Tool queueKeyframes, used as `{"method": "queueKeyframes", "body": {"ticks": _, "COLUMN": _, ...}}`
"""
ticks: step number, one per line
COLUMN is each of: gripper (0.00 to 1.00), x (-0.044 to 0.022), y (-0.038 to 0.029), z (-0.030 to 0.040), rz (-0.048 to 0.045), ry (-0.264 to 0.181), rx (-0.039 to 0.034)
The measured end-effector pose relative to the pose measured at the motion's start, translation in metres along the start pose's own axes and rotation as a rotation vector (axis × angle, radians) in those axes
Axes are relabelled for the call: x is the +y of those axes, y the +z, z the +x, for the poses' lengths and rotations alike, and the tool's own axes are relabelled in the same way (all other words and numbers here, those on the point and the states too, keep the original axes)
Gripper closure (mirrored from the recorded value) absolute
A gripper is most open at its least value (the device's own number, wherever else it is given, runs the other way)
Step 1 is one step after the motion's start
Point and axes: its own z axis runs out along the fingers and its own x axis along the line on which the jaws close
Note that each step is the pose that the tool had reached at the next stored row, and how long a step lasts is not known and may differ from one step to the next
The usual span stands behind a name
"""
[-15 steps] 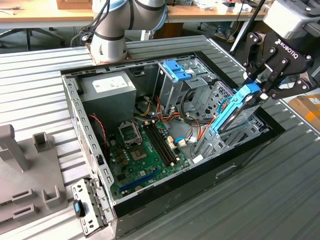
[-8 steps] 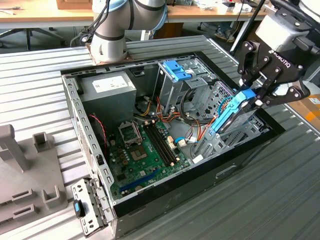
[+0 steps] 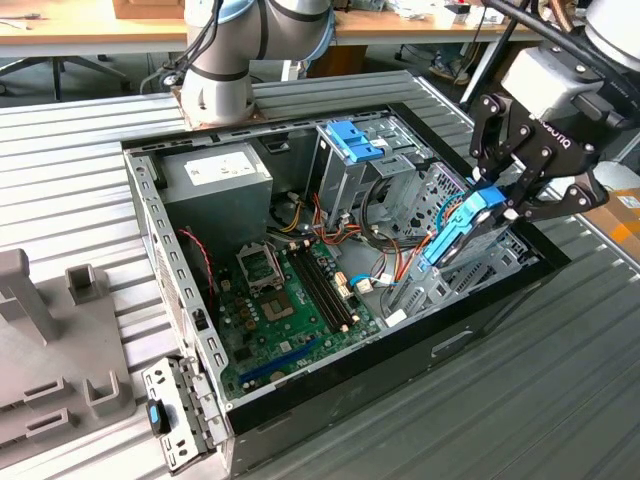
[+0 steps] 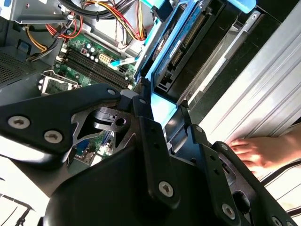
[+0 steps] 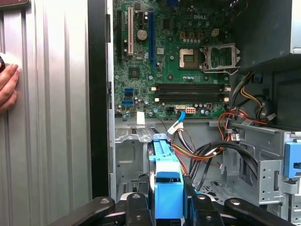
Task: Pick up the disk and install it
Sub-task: 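Insert the disk into the insertion slot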
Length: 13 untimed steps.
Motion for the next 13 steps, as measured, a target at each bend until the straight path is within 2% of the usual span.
{"method": "queueKeyframes", "body": {"ticks": 1, "gripper": 0.64, "x": 0.0, "y": 0.0017, "z": 0.0002, "rz": 0.0, "ry": 0.0, "rx": 0.0003}}
{"method": "queueKeyframes", "body": {"ticks": 3, "gripper": 0.64, "x": 0.0004, "y": 0.0095, "z": 0.0009, "rz": -0.0003, "ry": 0.0, "rx": 0.0004}}
{"method": "queueKeyframes", "body": {"ticks": 8, "gripper": 0.64, "x": 0.0002, "y": 0.0099, "z": 0.0009, "rz": 0.0005, "ry": 0.0, "rx": 0.0001}}
{"method": "queueKeyframes", "body": {"ticks": 9, "gripper": 0.56, "x": 0.0001, "y": 0.0103, "z": 0.0011, "rz": 0.0001, "ry": 0.0, "rx": -0.0003}}
{"method": "queueKeyframes", "body": {"ticks": 10, "gripper": 0.56, "x": 0.0002, "y": 0.0096, "z": 0.0009, "rz": 0.0, "ry": 0.0, "rx": 0.0008}}
{"method": "queueKeyframes", "body": {"ticks": 11, "gripper": 0.5, "x": 0.0002, "y": 0.0097, "z": 0.001, "rz": 0.0, "ry": 0.0, "rx": 0.0007}}
{"method": "queueKeyframes", "body": {"ticks": 13, "gripper": 0.5, "x": 0.0002, "y": 0.0097, "z": 0.001, "rz": 0.0, "ry": 0.0, "rx": 0.0007}}
